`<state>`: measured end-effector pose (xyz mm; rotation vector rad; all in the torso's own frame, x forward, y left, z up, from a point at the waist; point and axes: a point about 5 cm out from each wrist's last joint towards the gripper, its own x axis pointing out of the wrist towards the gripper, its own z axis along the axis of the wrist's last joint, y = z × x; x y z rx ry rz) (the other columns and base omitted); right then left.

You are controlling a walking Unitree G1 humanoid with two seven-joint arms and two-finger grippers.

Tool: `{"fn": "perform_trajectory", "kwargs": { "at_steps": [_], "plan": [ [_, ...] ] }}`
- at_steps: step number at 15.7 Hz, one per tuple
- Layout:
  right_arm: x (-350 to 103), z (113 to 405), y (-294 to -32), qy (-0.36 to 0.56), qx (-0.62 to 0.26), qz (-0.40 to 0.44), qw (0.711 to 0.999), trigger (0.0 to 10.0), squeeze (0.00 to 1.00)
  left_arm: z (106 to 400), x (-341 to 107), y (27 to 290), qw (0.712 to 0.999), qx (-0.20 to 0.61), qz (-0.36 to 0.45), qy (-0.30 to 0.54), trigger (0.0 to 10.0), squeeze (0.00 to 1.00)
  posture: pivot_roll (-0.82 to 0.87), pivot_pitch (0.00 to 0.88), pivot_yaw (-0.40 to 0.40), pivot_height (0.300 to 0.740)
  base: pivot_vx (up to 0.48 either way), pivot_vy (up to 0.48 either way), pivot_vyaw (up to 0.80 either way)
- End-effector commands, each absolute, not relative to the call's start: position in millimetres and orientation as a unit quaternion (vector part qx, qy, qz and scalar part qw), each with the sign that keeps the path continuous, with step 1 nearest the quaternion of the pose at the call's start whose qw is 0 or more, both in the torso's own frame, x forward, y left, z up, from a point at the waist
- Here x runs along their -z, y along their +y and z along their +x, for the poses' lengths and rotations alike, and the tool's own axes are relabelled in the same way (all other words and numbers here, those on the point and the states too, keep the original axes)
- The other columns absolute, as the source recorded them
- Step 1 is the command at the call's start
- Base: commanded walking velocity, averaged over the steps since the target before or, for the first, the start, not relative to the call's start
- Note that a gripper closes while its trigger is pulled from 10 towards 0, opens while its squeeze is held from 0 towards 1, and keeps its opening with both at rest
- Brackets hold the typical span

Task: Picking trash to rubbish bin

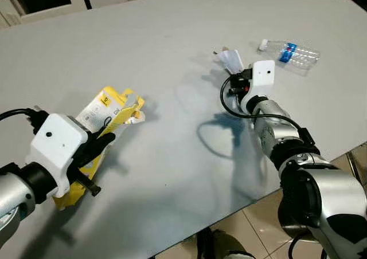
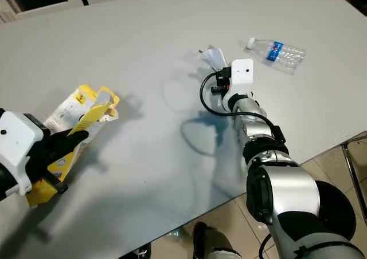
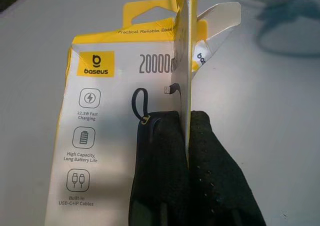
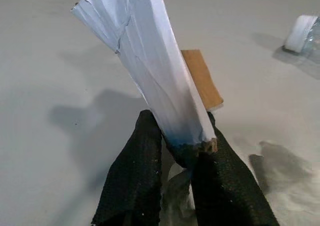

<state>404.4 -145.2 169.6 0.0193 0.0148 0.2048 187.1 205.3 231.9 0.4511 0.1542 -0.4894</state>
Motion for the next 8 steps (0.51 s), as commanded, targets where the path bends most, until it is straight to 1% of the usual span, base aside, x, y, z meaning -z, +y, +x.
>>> {"fn": "perform_trajectory", "kwargs": {
  "at_steps": [1, 2, 3, 4, 8],
  "plan": [
    [-165.7, 402.7, -146.8, 0.008, -0.103, 0.014, 0.995, 0.0, 0.00, 186.3, -231.0, 204.5, 0.941, 0.241, 0.223, 0.075, 10.0, 0.00, 0.33, 0.185, -0.063, 0.740, 0.000, 0.000, 0.00],
    [-165.7, 402.7, -146.8, 0.008, -0.103, 0.014, 0.995, 0.0, 0.00, 186.3, -231.0, 204.5, 0.941, 0.241, 0.223, 0.075, 10.0, 0.00, 0.33, 0.185, -0.063, 0.740, 0.000, 0.000, 0.00],
    [-177.2, 398.1, -150.9, -0.081, -0.115, 0.056, 0.988, 0.0, 0.00, 217.1, -213.7, 187.2, 0.957, 0.239, 0.159, 0.036, 10.0, 0.00, 0.12, 0.070, -0.070, 0.740, 0.000, 0.000, 0.00],
    [-183.1, 394.5, -153.5, -0.124, -0.121, 0.066, 0.983, 0.0, 0.00, 230.0, -206.6, 174.8, 0.960, 0.243, 0.137, 0.023, 10.0, 0.00, 0.09, 0.062, -0.064, 0.740, 0.000, 0.000, 0.00],
    [-191.6, 387.9, -153.9, -0.174, -0.135, 0.062, 0.974, 0.0, 0.00, 239.3, -198.4, 170.2, 0.966, 0.224, 0.127, 0.020, 10.0, 0.00, 0.04, 0.059, -0.057, 0.740, 0.000, 0.000, 0.00]
  ]
}}
